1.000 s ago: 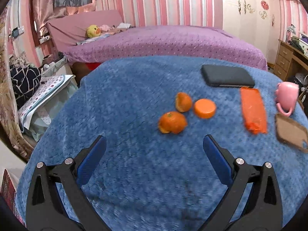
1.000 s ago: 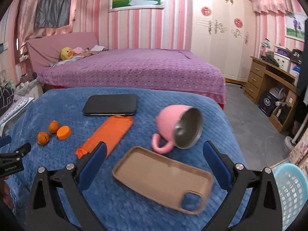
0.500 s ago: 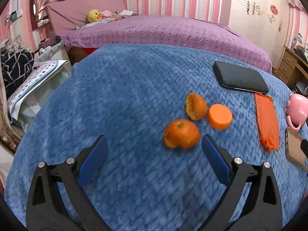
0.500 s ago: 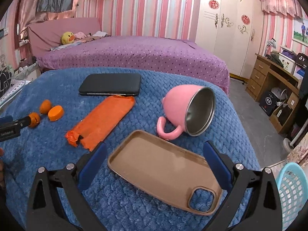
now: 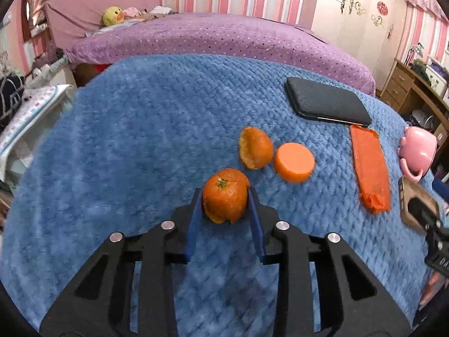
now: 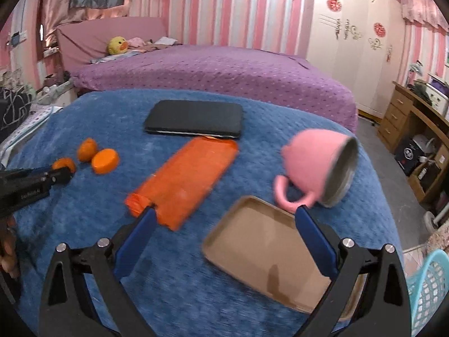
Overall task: Collect trash
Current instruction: 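Grasp the tangerine with the left tool while the right tool grasps the orange mesh bag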
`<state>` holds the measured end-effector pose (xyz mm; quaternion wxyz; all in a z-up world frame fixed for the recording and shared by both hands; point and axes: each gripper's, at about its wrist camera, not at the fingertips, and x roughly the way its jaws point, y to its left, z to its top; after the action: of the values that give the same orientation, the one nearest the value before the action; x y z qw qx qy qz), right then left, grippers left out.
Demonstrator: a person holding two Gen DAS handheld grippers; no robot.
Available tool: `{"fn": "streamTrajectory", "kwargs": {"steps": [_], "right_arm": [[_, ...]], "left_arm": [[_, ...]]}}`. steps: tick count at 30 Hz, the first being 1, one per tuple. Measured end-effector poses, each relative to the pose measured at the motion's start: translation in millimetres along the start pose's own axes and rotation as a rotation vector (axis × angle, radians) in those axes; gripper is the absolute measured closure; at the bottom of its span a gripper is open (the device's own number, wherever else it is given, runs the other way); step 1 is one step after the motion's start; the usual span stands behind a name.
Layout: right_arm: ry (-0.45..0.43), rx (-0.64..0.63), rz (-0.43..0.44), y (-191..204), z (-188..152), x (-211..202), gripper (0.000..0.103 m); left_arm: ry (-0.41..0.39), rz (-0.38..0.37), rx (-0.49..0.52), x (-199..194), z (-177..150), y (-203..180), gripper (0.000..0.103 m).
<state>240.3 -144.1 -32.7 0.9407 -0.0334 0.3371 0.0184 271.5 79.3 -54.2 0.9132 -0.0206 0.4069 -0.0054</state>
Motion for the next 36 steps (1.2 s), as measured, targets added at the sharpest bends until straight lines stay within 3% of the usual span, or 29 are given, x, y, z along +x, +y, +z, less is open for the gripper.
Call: {"fn": "streamTrajectory", "kwargs": {"steps": [3, 8, 12, 15, 17, 19, 25, 36], "right_arm": [[0.001, -0.011, 0.036, 17.5, 11.8, 8.0, 0.007], [0.082, -0.054, 0.046, 47.0, 19.7, 39.7, 0.018], [0.165, -0.024, 0.030, 46.4, 19.1, 61.4, 0.025], [0.164, 0.011, 0.080, 39.9, 18.0, 62.5, 0.044], [0.153, 0.008, 0.100, 42.3, 18.4, 61.9, 0.070], [0.139, -0.001, 0.112, 43.8, 17.4, 59.4, 0.084], [0.052, -0.036, 0.113, 38.4, 13.7, 29.5, 0.090], [-0.005, -0.016, 0.096, -10.7, -7.0, -41.7, 0.090]], "left_arm": [[-0.019, 0.071, 0.003, -9.6, -3.4, 12.4, 0.073], [-0.035, 0.093, -0.068, -18.2, -2.8, 36.3, 0.073], [-0.048, 0.092, -0.082, -20.5, -1.3, 40.9, 0.073], [-0.039, 0.094, -0.079, -17.0, -0.6, 39.3, 0.073], [-0.032, 0.088, -0.085, -16.1, 0.4, 38.0, 0.074], [-0.035, 0.087, -0.081, -17.4, -0.6, 36.4, 0.074], [-0.067, 0.079, -0.063, -34.2, -1.8, 22.0, 0.074], [-0.102, 0.031, 0.009, -62.2, -10.9, -27.0, 0.074]]}}
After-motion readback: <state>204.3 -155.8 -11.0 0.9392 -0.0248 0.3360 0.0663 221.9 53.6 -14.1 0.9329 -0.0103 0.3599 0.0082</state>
